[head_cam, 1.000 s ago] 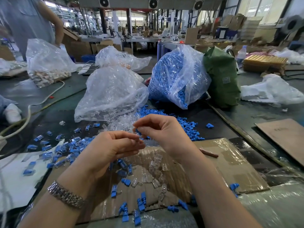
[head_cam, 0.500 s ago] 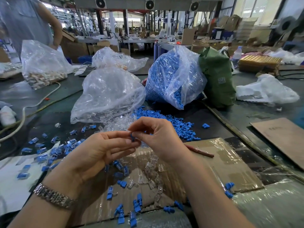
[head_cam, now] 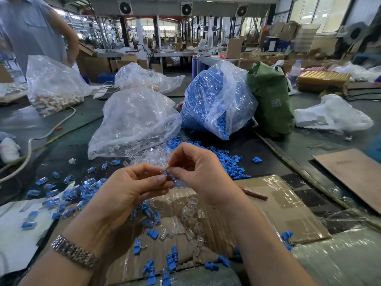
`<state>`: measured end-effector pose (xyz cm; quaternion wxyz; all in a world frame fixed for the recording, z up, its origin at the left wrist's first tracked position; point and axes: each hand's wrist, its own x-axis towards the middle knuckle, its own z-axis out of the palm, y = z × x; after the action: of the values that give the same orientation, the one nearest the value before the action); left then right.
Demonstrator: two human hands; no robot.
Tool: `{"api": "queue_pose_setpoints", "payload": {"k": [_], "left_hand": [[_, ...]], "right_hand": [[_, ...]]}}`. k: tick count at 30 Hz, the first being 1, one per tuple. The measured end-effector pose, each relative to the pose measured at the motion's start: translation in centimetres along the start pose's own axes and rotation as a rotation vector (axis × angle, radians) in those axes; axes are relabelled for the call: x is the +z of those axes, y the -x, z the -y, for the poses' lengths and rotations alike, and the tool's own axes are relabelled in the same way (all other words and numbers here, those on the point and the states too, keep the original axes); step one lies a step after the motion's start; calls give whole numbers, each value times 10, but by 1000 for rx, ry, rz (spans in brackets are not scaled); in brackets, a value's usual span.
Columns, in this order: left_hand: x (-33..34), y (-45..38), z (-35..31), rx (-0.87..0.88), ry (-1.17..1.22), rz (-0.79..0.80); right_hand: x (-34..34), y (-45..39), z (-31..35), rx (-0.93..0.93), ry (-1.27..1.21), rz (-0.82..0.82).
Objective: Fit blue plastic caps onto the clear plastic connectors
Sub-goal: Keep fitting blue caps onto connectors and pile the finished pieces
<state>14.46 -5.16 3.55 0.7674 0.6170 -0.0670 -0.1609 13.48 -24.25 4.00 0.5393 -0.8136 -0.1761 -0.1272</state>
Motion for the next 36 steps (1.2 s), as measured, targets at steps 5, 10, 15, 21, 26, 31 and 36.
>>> {"api": "queue_pose_setpoints", "payload": {"k": [5, 10, 15, 21, 26, 31, 36], "left_hand": [[6, 1, 0, 42, 5, -22], [8, 3, -2, 37, 1, 3], [8, 4, -2, 53, 5, 10], [6, 4, -2, 99, 52, 16], [6, 3, -1, 115, 32, 14], [4, 2, 0, 122, -10, 1], [2, -2, 1, 123, 54, -45]], "right_hand": [[-2, 2, 3, -10, 18, 4], [-4, 3, 6, -34, 11, 1], [-6, 3, 8, -44, 18, 10], [-23, 4, 1, 251, 491, -27], [-29, 17, -10, 681, 1030, 208], [-27, 17, -4, 579, 1006, 201], [-35, 22, 12, 506, 548, 217]]}}
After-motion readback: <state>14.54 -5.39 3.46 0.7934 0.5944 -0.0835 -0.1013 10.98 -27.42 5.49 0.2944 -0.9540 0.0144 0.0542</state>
